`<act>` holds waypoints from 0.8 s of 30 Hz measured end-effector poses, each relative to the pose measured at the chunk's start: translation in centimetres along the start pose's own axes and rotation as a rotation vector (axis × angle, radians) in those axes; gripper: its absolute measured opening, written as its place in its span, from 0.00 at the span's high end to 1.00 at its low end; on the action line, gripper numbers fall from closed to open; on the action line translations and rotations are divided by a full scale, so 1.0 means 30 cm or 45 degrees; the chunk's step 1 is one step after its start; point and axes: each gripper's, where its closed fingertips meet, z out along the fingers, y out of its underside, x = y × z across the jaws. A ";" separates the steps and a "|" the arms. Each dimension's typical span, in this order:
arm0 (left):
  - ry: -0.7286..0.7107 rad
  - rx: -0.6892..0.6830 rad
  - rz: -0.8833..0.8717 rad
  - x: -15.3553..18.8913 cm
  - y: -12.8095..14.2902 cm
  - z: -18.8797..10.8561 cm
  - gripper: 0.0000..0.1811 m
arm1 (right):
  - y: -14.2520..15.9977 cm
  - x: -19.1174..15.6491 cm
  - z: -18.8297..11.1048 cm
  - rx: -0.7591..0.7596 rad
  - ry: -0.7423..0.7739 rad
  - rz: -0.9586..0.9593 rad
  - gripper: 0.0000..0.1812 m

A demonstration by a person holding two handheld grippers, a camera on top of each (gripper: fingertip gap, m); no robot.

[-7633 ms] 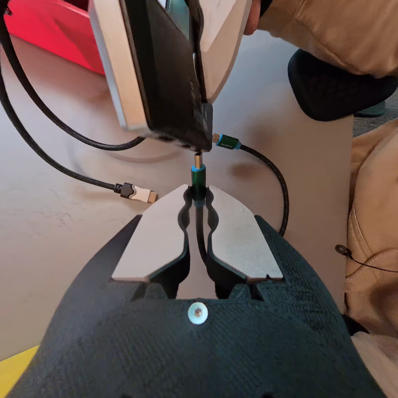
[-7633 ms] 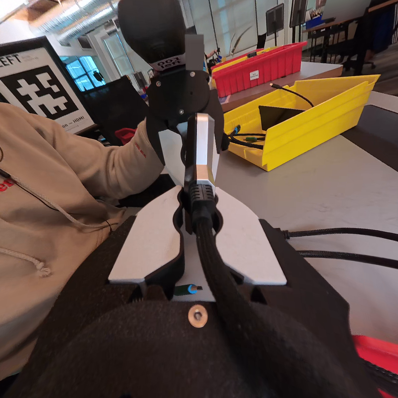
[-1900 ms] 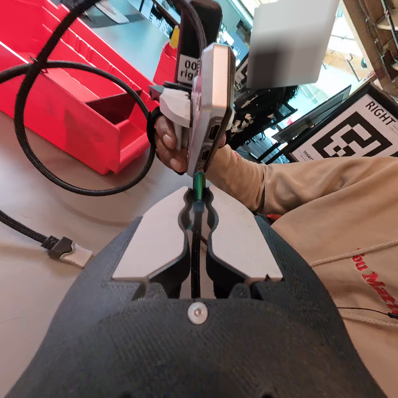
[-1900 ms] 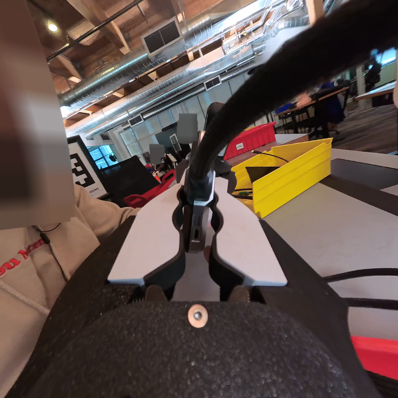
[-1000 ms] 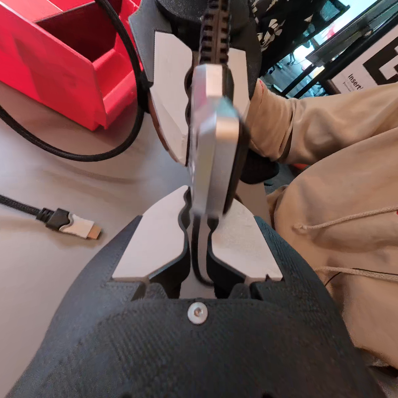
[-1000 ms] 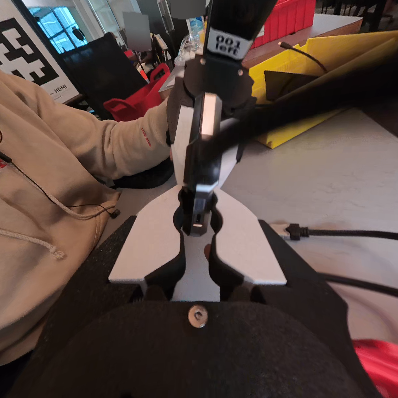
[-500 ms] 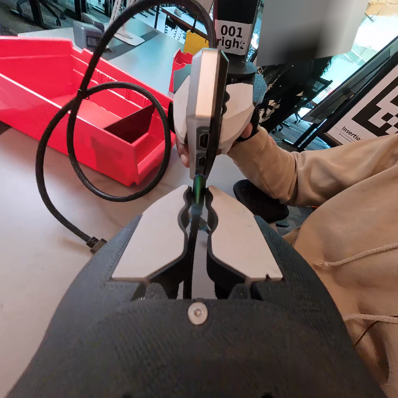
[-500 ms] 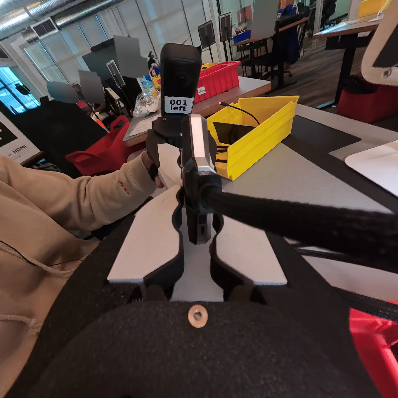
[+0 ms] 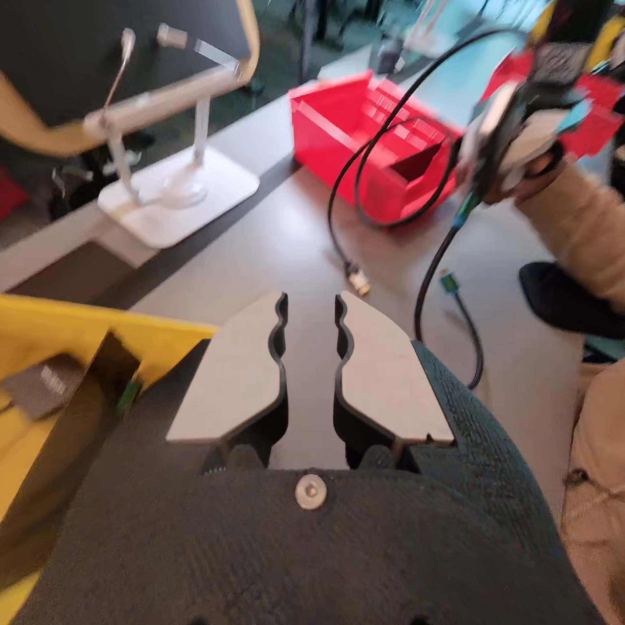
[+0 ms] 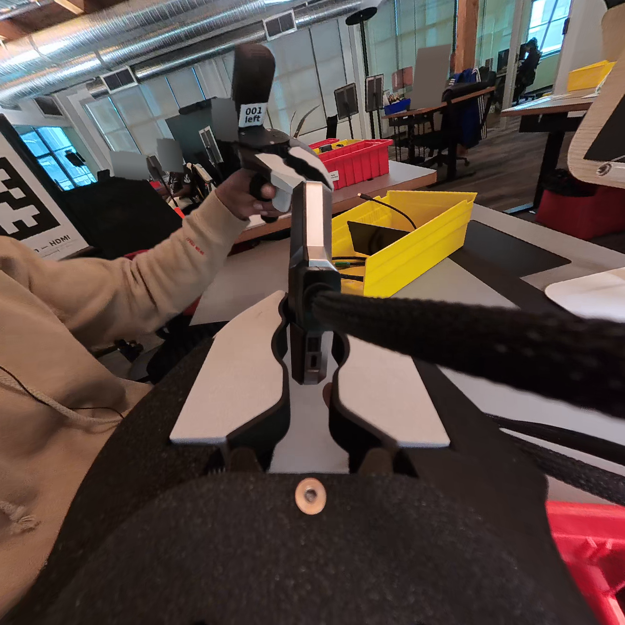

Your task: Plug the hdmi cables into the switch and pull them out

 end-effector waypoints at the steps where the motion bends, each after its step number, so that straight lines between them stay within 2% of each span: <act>1: -0.028 -0.085 -0.017 -0.033 0.054 -0.017 0.85 | 0.003 0.005 -0.001 -0.003 0.004 -0.002 0.88; 4: -0.100 -0.371 -0.037 -0.101 0.256 -0.037 0.84 | 0.011 0.020 0.002 -0.012 0.009 0.004 0.88; 7: -0.162 -0.544 -0.009 -0.130 0.417 -0.020 0.84 | 0.026 0.030 0.008 -0.022 0.005 0.012 0.88; 9: -0.224 -0.593 0.051 -0.145 0.474 0.005 0.84 | 0.034 0.035 0.012 -0.023 0.003 0.018 0.88; 12: -0.318 -0.654 0.172 -0.163 0.512 0.040 0.86 | 0.042 0.042 0.015 -0.024 0.005 0.028 0.88; 13: -0.352 -0.674 0.211 -0.171 0.517 0.048 0.87 | 0.042 0.042 0.014 -0.019 0.001 0.031 0.88; 15: -0.426 -0.687 0.309 -0.192 0.504 0.049 0.96 | 0.040 0.043 0.010 -0.009 -0.004 0.034 0.88; 19: -0.516 -0.668 0.415 -0.213 0.446 0.027 0.96 | 0.038 0.044 0.004 0.004 -0.018 0.041 0.88; 24: -0.762 -0.549 0.558 -0.269 0.265 -0.094 0.96 | 0.039 0.048 0.004 0.009 -0.017 0.045 0.88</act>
